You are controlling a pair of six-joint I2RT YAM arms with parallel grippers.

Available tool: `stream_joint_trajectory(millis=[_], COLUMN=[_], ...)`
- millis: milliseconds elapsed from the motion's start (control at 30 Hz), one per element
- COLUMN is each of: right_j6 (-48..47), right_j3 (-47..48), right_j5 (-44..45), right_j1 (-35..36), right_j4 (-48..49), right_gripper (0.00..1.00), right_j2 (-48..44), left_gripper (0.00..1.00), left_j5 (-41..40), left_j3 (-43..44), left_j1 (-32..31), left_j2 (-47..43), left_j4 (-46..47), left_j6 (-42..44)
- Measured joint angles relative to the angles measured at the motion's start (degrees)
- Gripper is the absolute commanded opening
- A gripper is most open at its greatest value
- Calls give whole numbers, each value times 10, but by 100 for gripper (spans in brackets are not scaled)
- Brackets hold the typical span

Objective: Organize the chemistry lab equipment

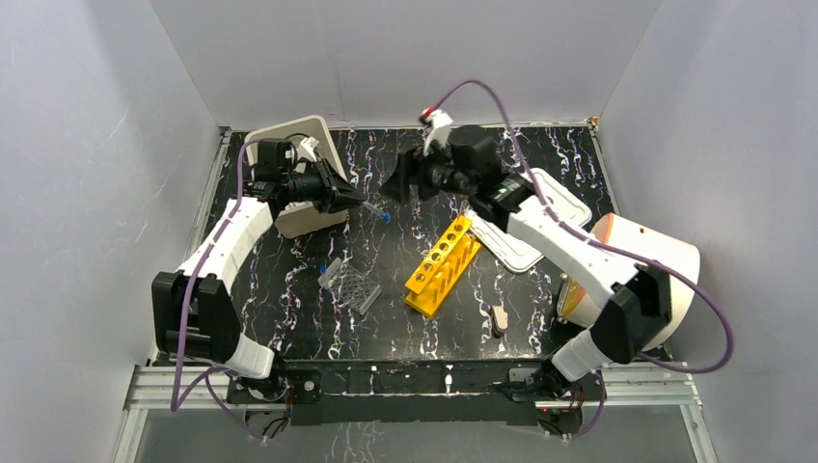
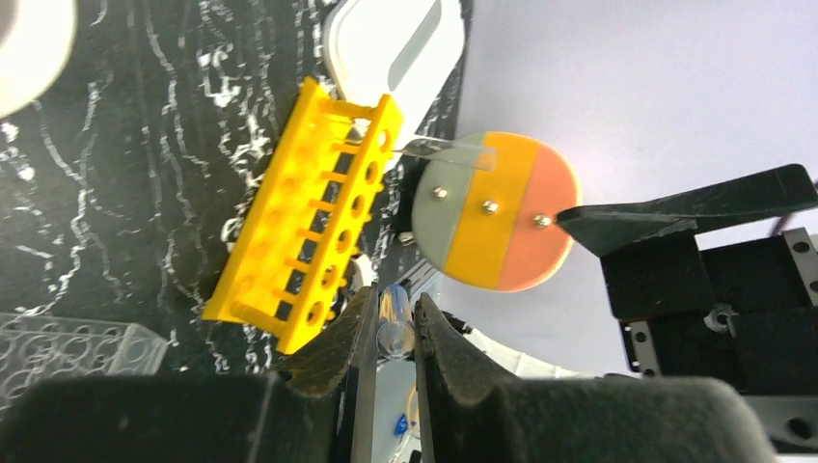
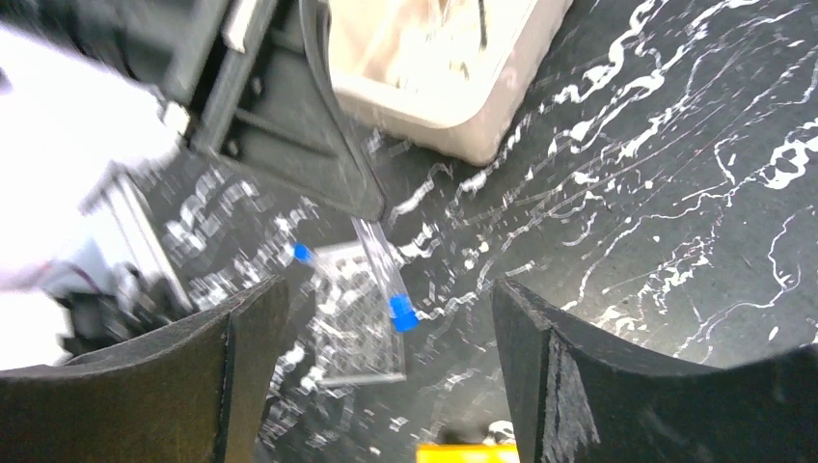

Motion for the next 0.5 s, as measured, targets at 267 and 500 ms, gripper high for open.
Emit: stream_joint_trajectory(millis=[267,500], right_j6=[256,422], right_j3=[18,17], right_j5=[5,28], right_j1=[-21,-20], right_j4=[52,36], right_gripper=[86,83], right_j2=[-55,-55], left_gripper=[0,0], left_j5=[24,22], left_j3=[0,0], left_j1=[0,0], left_j2=[-37,-44], left_j4=[175,324], left_j6=[-196,-359])
